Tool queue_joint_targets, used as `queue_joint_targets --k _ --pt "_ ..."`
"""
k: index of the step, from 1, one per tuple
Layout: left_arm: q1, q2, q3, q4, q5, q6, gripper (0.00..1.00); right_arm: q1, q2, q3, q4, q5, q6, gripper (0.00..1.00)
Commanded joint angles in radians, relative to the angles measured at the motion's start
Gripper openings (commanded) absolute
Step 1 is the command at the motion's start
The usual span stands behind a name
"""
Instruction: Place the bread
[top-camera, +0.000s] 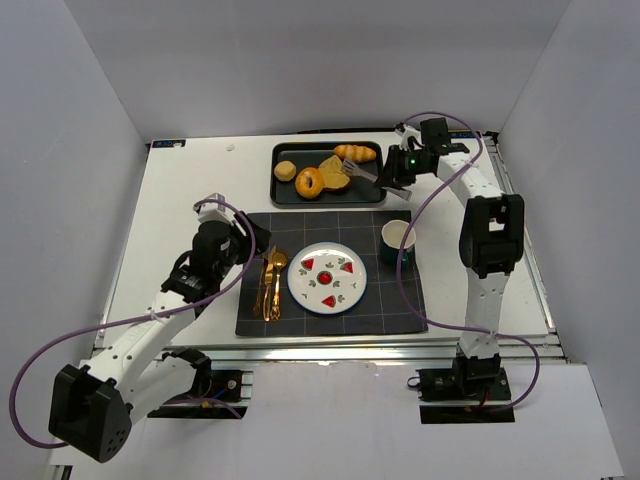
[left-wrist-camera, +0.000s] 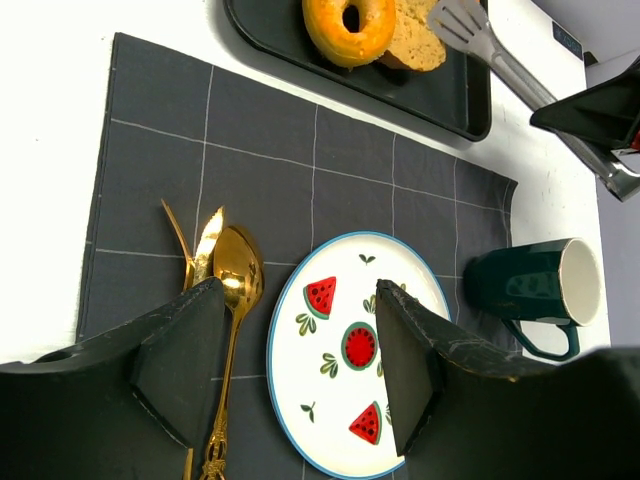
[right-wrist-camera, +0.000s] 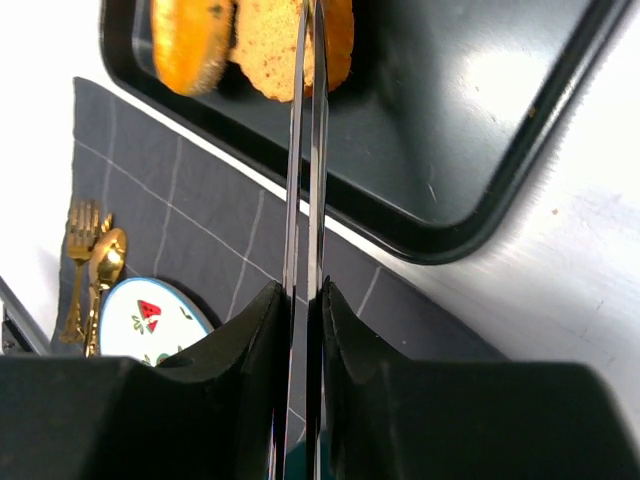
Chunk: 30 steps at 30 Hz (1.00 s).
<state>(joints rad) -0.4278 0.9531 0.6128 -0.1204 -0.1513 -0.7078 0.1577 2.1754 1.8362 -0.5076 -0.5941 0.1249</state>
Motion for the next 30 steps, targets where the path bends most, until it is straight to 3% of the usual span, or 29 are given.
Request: queue_joint_targets --k 1,10,14,17,22,30 --pt "0.000 -0.027 0.033 -0.004 -0.017 -0.005 0.71 -0.012 -0.107 0.047 0.070 -0.061 0.002 0.00" --pt "0.000 -0.051 0.021 0.002 -0.022 -0.010 0.71 -0.030 -0.187 0.005 0.135 -0.039 -0.033 0.00" --pt "0.000 -0.065 0.012 0.010 -0.027 -0.013 0.71 -0.029 -0.267 -0.105 0.164 -0.084 -0.051 0.00" --pt "0.000 -0.068 0.007 0.014 -0.031 -0.009 0.71 0.006 -0.360 -0.182 0.124 -0.178 -0.131 0.00" --pt "0.000 -0.070 0.005 0.031 -0.037 0.001 0.71 0.097 -0.595 -0.454 -0.029 -0.282 -0.411 0.00" --pt "0.000 -0.070 -0.010 0.060 -0.019 0.008 0.71 0.180 -0.818 -0.736 -0.181 -0.202 -0.628 0.00"
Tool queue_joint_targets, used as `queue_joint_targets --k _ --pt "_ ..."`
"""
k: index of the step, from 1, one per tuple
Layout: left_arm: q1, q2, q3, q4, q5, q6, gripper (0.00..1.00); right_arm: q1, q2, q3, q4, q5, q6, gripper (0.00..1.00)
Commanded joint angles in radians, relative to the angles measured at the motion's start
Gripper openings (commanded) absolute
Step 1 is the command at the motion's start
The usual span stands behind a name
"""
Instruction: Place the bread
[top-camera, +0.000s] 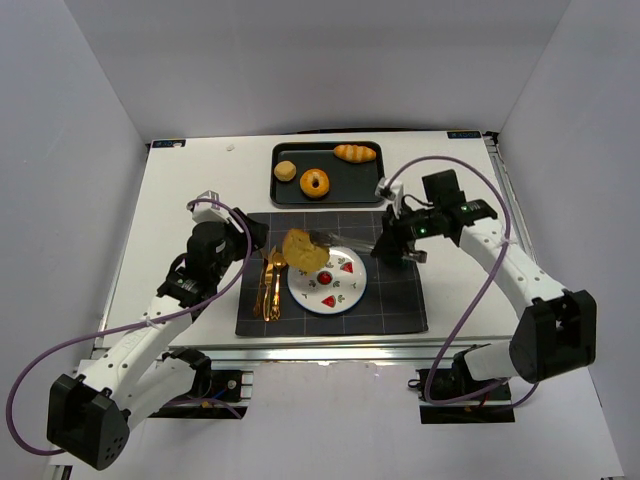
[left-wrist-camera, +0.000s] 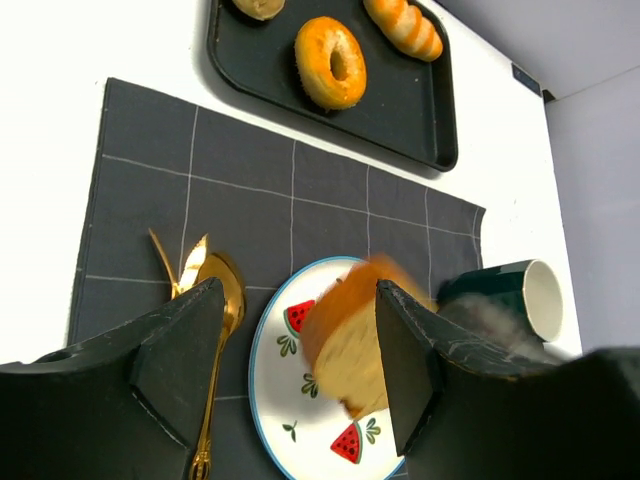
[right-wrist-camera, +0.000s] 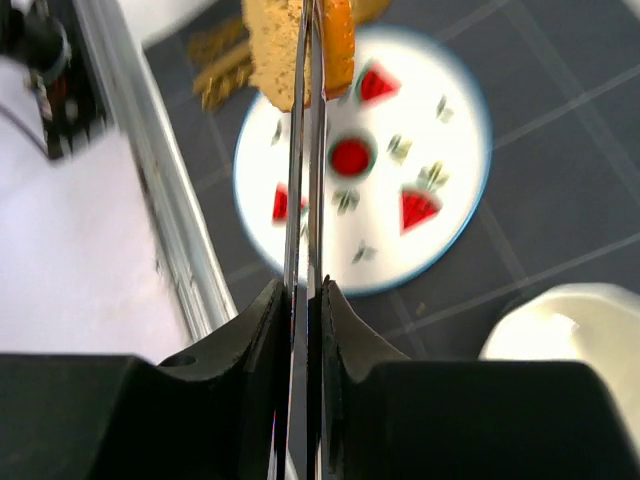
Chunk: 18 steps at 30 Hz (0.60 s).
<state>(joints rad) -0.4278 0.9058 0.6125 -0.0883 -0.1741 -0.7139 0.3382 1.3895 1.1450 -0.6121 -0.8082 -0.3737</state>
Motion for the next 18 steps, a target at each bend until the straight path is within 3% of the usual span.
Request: queue_joint_targets --k 1,8,11,14,15,18 --pt "0.000 -0.024 -0.013 0.033 0.004 0.014 0.71 0.004 -0.041 -0.083 -0.086 0.023 -0.143 0.00" --pt "0.000 -0.041 -0.039 0.053 0.007 0.001 0.71 0.039 -0.067 -0.152 -0.115 0.102 -0.177 0.00" --pt "0.000 -0.051 -0.042 0.048 0.004 -0.001 0.71 0.039 -0.060 -0.154 -0.083 0.150 -0.153 0.09" --pt "0.000 -0.064 -0.046 0.041 -0.001 -0.001 0.71 0.039 -0.064 -0.137 -0.040 0.187 -0.122 0.24" --pt "0.000 -0.065 -0.048 0.041 -0.002 -0.002 0.71 0.039 -0.066 -0.130 -0.029 0.193 -0.116 0.35" --pt "0.000 -0.073 -0.056 0.042 -0.004 -0.006 0.71 0.039 -0.064 -0.105 -0.015 0.195 -0.105 0.41"
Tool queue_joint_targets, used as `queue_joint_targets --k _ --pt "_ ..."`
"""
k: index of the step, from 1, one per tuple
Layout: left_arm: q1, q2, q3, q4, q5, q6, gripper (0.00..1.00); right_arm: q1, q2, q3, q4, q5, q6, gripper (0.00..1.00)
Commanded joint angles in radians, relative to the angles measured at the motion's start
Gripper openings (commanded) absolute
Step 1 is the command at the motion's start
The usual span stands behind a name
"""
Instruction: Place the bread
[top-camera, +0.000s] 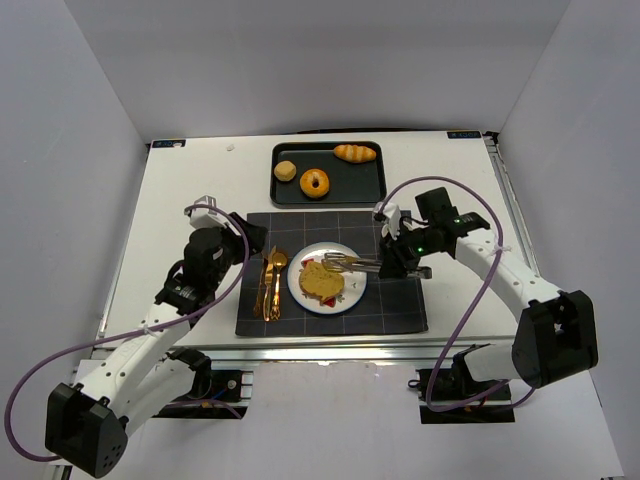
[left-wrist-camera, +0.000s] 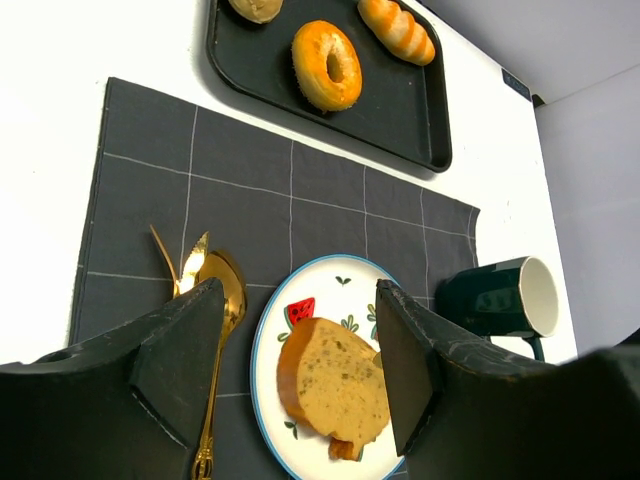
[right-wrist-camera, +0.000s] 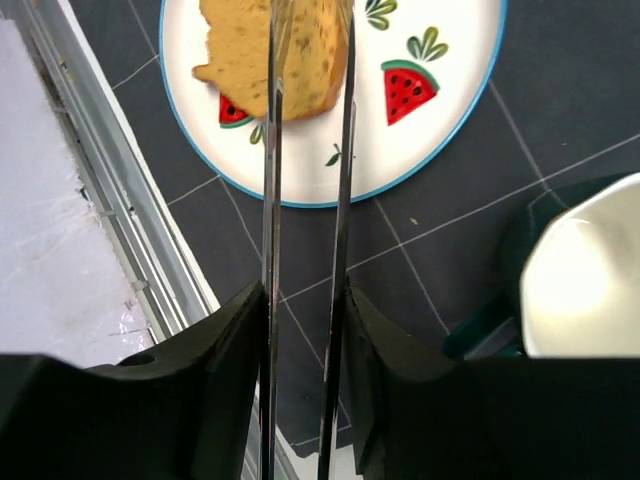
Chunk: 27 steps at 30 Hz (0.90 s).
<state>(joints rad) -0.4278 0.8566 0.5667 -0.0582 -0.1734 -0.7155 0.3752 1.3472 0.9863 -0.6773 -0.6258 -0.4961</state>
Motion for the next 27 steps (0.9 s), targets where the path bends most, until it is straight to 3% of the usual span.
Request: queue_joint_targets --k 1,5,10,16,21,27 --pt "0.000 -0.024 -0.010 0.012 -0.006 -0.004 0.71 0.002 -0.019 0.063 0.050 0.008 0.019 0.42" --pt "0.000 -0.022 -0.007 0.011 -0.006 -0.001 0.71 0.002 -0.002 0.098 0.048 -0.003 0.022 0.45" --pt "0.000 -0.019 -0.005 0.011 -0.006 0.001 0.71 0.002 0.023 0.159 0.096 0.004 0.080 0.43" --pt "0.000 0.001 0.012 0.005 0.000 0.004 0.71 -0.007 0.219 0.366 0.243 0.153 0.405 0.18" --pt "0.000 0.012 0.019 0.006 -0.001 -0.009 0.71 -0.007 0.442 0.532 0.323 0.233 0.699 0.25" --pt "0.000 0.007 0.016 0.008 -0.021 -0.025 0.71 -0.012 0.578 0.698 0.344 0.336 0.798 0.37"
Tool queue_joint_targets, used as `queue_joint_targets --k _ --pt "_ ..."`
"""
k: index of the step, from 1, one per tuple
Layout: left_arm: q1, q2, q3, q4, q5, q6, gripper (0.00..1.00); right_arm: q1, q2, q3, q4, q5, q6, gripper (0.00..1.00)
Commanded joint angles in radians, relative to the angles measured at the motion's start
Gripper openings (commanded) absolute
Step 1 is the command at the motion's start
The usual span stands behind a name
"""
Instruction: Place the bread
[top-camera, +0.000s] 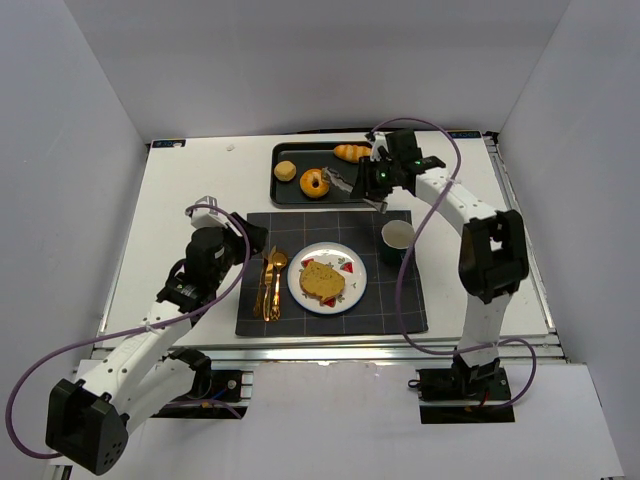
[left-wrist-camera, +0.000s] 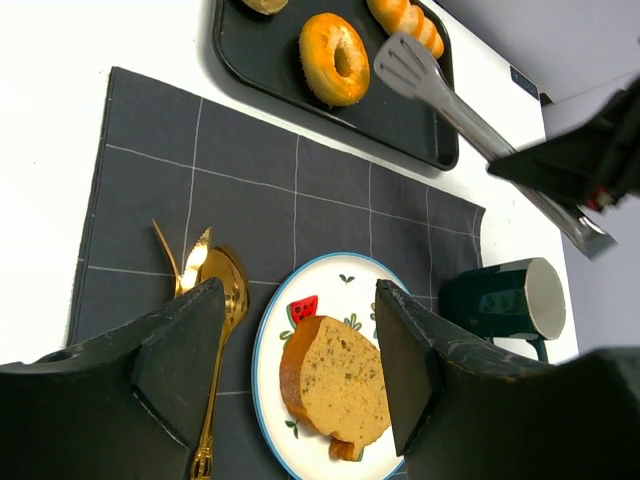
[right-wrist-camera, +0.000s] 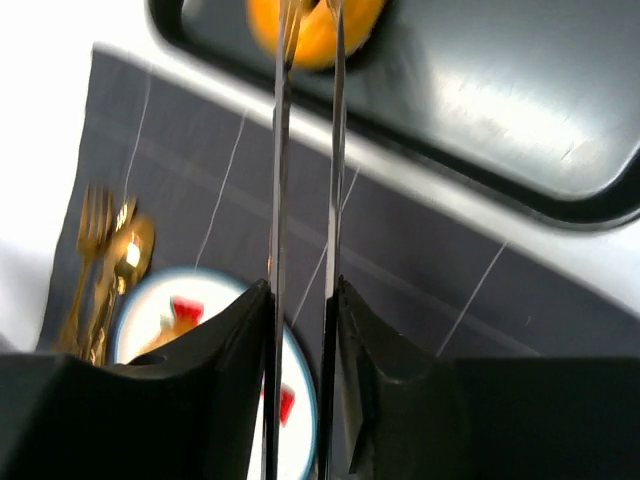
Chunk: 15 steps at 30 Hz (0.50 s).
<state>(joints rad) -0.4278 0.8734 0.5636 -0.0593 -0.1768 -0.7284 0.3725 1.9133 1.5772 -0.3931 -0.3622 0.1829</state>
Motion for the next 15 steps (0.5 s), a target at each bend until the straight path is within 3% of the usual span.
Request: queue_joint_targets --k 1,15 --pt "0.000 -0.010 0.022 0.007 -0.020 -0.014 0.71 -0.010 0.042 0.124 0.057 0.086 0.128 0.38" --pt "0.000 0.058 0.039 0.016 -0.006 -0.003 0.71 -0.023 0.139 0.141 0.068 0.022 0.151 0.49"
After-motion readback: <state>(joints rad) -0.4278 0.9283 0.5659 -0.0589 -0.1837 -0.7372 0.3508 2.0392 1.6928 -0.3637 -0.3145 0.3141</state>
